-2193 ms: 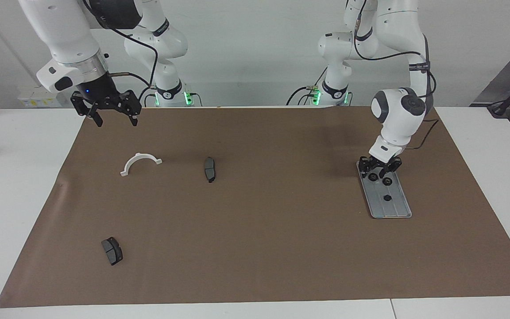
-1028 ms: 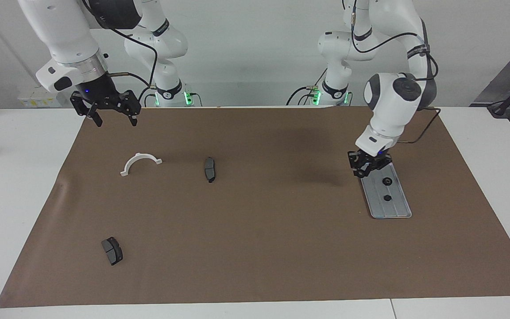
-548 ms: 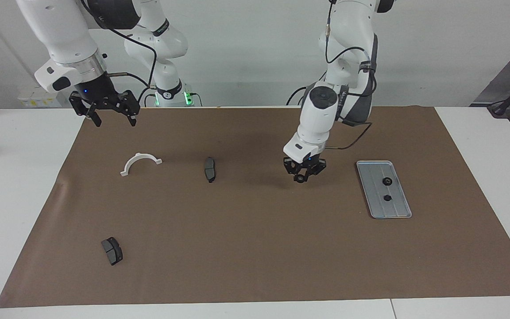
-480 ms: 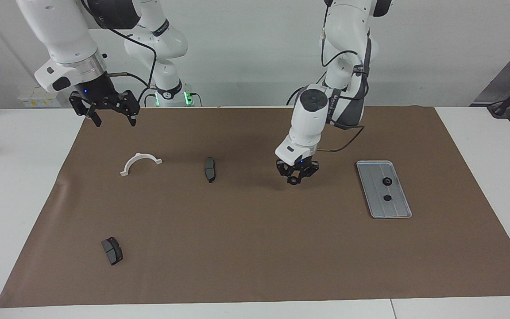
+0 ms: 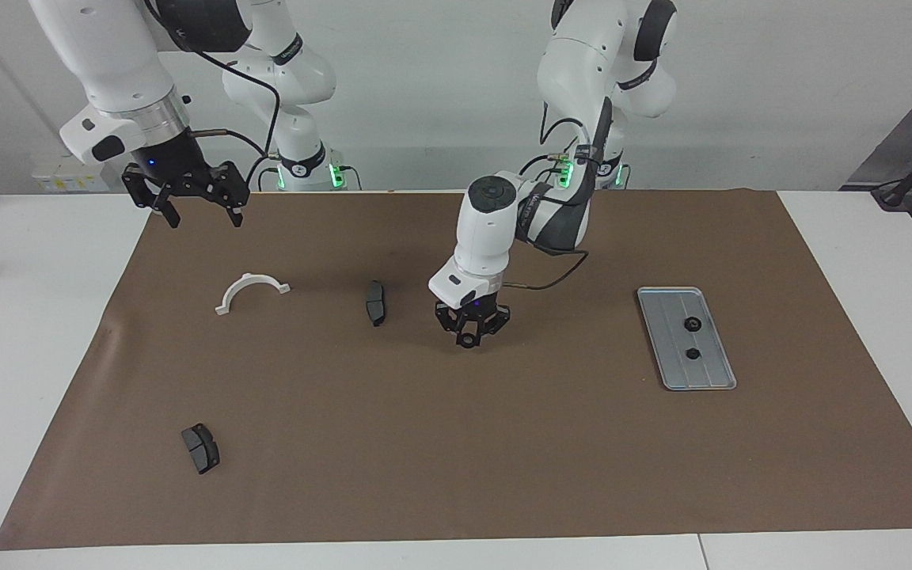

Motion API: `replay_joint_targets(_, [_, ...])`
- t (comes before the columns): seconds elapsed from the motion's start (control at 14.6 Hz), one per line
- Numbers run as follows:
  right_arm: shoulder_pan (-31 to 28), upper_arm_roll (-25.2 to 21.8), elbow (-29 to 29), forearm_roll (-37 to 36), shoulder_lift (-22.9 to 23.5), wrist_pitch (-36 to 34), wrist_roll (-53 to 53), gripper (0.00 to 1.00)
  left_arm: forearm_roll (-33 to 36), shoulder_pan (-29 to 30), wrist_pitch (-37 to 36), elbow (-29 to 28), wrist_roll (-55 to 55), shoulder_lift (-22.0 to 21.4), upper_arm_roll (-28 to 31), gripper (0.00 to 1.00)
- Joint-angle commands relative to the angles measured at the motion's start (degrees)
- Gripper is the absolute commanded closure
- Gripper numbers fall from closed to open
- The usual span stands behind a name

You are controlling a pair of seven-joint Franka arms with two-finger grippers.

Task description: Place bearing gear from tray to pile

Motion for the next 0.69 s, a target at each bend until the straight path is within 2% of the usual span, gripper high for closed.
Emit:
replay_joint_targets(0.0, [-0.39, 0.18, -0.18, 0.92, -0.28, 0.74, -1.6, 0.0, -0.78, -2.13, 3.73, -1.28, -0.32, 0.51, 0.55, 1.0])
replay_joint_targets(0.14, [0.58, 0.36, 0.26, 1.18, 0.07, 0.74, -1.16, 0.0, -0.86, -3.01, 6.27, -3.73, -0.14, 0.25, 0.55, 0.9])
replay_joint_targets(0.27, [1.46, 0.44, 0.96, 2.15, 1.2, 0.39, -0.9, 0.0, -0.86, -3.01, 11.18, -7.42, 0.21, -0.28, 0.38, 0.7])
replay_joint_targets(0.41, [1.46, 2.1, 2.28, 2.15, 2.17, 0.04, 0.41, 0.0, -0.86, -3.01, 12.88, -8.67, -0.14, -0.63, 0.38, 0.29])
replay_joint_targets(0.48, [1.37, 2.98, 3.59, 2.15, 3.22, -0.31, 1.64, 0.0, -0.86, -3.01, 12.27, -7.8, -0.49, -0.54, 0.38, 0.13])
replay_joint_targets(0.55, [1.29, 4.12, 5.17, 2.06, 5.06, -0.66, 3.04, 0.01, -0.86, -2.84, 11.48, -6.4, -0.58, -0.37, 0.55, 0.02])
replay_joint_targets(0.62, [1.02, 5.09, 6.92, 1.97, 6.73, -0.84, 3.75, 0.05, -0.86, -2.31, 10.43, -5.08, -0.58, -0.28, 0.55, 0.0])
